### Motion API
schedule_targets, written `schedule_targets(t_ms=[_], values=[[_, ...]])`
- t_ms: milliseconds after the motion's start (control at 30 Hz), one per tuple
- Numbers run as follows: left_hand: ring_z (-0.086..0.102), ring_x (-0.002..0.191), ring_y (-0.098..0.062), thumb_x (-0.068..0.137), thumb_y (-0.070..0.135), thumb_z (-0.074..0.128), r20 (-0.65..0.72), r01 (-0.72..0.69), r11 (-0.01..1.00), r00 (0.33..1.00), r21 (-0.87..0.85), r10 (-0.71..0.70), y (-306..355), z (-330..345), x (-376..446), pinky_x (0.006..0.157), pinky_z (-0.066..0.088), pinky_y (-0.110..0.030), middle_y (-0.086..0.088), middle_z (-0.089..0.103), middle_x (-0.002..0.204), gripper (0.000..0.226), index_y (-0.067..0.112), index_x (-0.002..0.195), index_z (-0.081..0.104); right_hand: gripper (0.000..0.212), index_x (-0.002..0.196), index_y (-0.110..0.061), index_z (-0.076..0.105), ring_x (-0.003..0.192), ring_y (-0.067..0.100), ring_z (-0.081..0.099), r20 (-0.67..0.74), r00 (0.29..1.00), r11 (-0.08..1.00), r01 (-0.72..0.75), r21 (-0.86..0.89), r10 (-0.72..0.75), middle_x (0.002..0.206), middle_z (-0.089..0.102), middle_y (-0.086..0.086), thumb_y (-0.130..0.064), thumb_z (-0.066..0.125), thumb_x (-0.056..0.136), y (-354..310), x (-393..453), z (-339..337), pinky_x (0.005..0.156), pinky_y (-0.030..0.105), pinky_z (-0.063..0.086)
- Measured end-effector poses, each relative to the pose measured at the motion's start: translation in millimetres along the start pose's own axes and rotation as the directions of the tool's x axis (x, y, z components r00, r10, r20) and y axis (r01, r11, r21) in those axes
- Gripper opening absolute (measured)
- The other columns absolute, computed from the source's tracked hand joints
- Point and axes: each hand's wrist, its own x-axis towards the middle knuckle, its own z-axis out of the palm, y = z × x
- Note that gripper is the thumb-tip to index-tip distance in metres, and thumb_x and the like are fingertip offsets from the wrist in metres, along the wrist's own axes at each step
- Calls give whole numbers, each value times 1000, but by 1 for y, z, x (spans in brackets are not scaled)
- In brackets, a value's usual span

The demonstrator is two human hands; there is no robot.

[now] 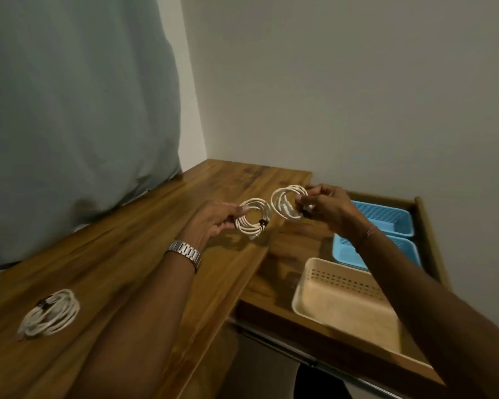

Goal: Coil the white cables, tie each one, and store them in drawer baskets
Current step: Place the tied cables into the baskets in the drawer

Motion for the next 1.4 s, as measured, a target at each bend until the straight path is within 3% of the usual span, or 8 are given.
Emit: schedule_targets(t_ms=[67,233,400,467,600,867,1000,1400], values=[[74,87,-28,68,4,85,-14,-52,996,998,72,53,-5,31,8,80,62,-37,-22,75,103,42,-6,106,71,19,82,-7,63,91,30,74,-43,999,998,4,-68,-7,100,74,22,-8,82,81,-2,-4,-32,74,36,62],[71,80,-14,70,10,89,36,-226,948,974,223,224,-19,107,14,66,57,-19,-13,76,102,43,1,109,74,20,83,-7,63,54,-5,64,-192,980,983,25,-180,-60,80,71,5,-9,83,80,-6,-19,-92,47,9,46],[70,94,-11,72,19,89,162,-400,815,916,418,367,-31,161,7,83,57,-26,2,76,103,37,16,107,77,29,99,6,67,63,9,68,-296,952,968,3,-250,-79,79,71,7,-9,84,80,0,-33,-133,50,14,50],[69,80,-4,78,20,84,249,-451,744,892,493,376,-34,173,3,67,54,-19,2,75,97,39,14,115,74,36,106,5,65,72,21,74,-304,951,976,-6,-218,-62,87,74,14,-9,85,79,5,-37,-147,55,19,55],[68,52,-11,86,9,76,347,-463,751,880,471,325,-49,195,-8,44,52,-21,-9,76,80,38,6,123,69,39,117,-4,68,81,18,75,-281,954,957,20,-290,-106,103,74,11,-3,82,80,15,-42,-169,60,21,59],[76,89,-31,80,-8,76,519,-140,949,854,283,-29,-79,204,-16,79,63,-40,-18,75,101,37,7,113,69,27,103,2,74,91,24,73,-276,961,976,-91,-196,34,103,76,19,-22,71,93,46,-35,-184,84,33,61],[73,81,-30,90,17,73,440,37,977,889,211,-129,-95,209,-14,70,64,-35,-17,76,87,29,-6,108,70,34,91,-1,79,67,18,65,-364,930,909,-101,-405,-59,78,75,14,-34,72,93,71,-24,-187,59,23,50],[73,96,-26,82,-5,75,642,-81,872,709,484,-291,-120,195,4,75,61,-29,-16,75,106,28,-4,110,72,17,93,-2,79,95,20,70,-324,937,876,-260,-407,127,96,76,10,-5,84,78,132,3,-197,79,29,58]])
